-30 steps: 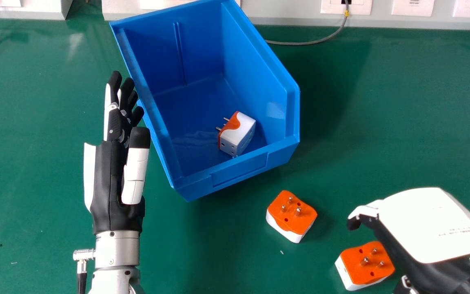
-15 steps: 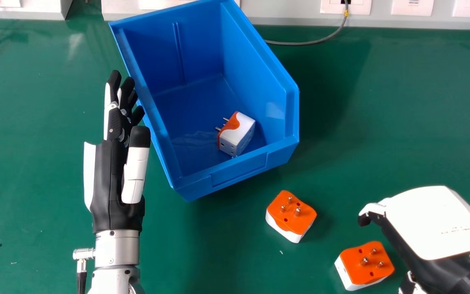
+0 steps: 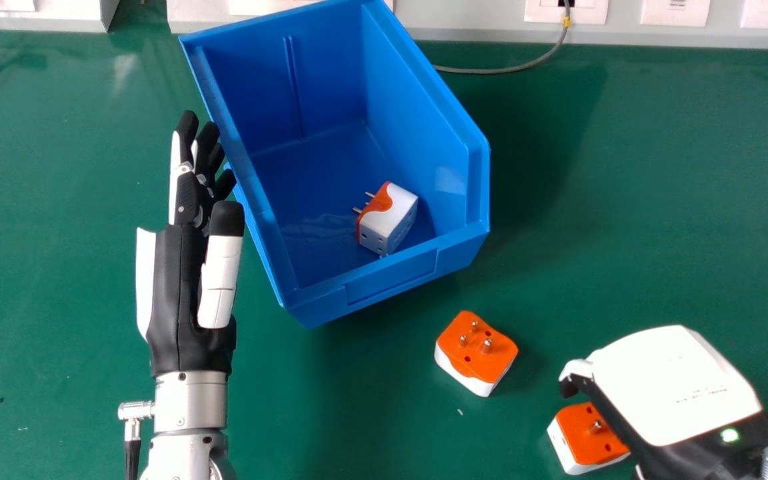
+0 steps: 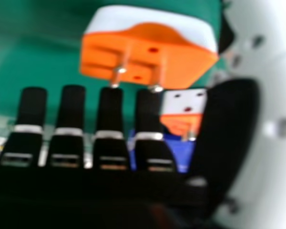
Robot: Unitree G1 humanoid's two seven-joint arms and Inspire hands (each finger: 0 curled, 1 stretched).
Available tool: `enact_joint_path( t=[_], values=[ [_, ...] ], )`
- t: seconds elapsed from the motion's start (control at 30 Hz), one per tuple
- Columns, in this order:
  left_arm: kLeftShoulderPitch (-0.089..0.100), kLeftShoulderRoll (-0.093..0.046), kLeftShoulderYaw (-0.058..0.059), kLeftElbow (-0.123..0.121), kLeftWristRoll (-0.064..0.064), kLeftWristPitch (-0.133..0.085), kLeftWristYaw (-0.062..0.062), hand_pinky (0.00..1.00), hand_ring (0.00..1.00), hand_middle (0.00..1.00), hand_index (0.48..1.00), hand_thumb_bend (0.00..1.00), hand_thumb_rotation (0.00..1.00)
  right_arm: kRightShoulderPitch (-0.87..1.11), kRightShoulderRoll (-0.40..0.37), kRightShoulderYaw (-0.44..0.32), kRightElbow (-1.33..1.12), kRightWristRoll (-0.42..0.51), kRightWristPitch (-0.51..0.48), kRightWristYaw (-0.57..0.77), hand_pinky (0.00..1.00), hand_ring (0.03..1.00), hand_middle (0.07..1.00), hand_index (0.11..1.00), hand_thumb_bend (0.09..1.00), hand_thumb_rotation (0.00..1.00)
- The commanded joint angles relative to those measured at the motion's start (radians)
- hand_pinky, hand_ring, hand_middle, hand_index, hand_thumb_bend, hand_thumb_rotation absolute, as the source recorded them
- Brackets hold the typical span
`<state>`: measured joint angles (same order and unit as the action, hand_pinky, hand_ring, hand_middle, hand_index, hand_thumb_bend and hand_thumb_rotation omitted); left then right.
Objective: Pick all objects and put in blue box
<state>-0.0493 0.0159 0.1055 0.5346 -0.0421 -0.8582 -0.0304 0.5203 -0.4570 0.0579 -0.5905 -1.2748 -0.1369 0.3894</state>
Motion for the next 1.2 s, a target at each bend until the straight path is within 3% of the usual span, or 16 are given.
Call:
enact_joint_path(
  t=[0.0,0.2,0.33,0.6,0.83,1.17],
  values=[
    [-0.011,0.002,-0.003,-0.027,-0.003,-0.003,-0.005,0.95,0.97,0.98,0.981,0.91,0.93,-0.015,-0.005,0.006,-0.007,-0.012,0.011,-0.019,0.68,0.737,0.756,0.707,0.952,0.12],
    [-0.014,0.003,-0.001,-0.017,-0.003,-0.011,-0.005,0.95,0.97,0.98,0.982,0.91,0.92,-0.035,-0.002,0.027,0.009,-0.025,0.046,0.026,0.69,0.738,0.756,0.704,0.948,0.12],
    [-0.015,0.002,-0.001,-0.015,-0.007,-0.007,-0.007,0.95,0.97,0.98,0.982,0.92,0.92,-0.040,-0.008,0.031,0.041,-0.021,0.045,-0.043,0.70,0.744,0.762,0.705,0.939,0.12],
    [-0.005,0.002,-0.001,-0.022,0.003,-0.009,-0.001,0.95,0.97,0.98,0.983,0.92,0.92,-0.055,-0.028,0.024,0.087,-0.015,0.055,-0.088,0.68,0.730,0.751,0.702,0.930,0.11],
    [-0.005,0.002,0.000,-0.016,0.003,-0.013,0.001,0.95,0.97,0.97,0.980,0.91,0.92,-0.060,-0.038,0.032,0.121,0.000,0.062,-0.124,0.65,0.714,0.744,0.694,0.918,0.09],
    [-0.009,0.005,0.001,-0.003,-0.003,-0.022,-0.006,0.95,0.97,0.97,0.978,0.91,0.92,-0.068,-0.049,0.051,0.139,0.008,0.071,-0.112,0.64,0.710,0.744,0.694,0.909,0.08]
  ],
)
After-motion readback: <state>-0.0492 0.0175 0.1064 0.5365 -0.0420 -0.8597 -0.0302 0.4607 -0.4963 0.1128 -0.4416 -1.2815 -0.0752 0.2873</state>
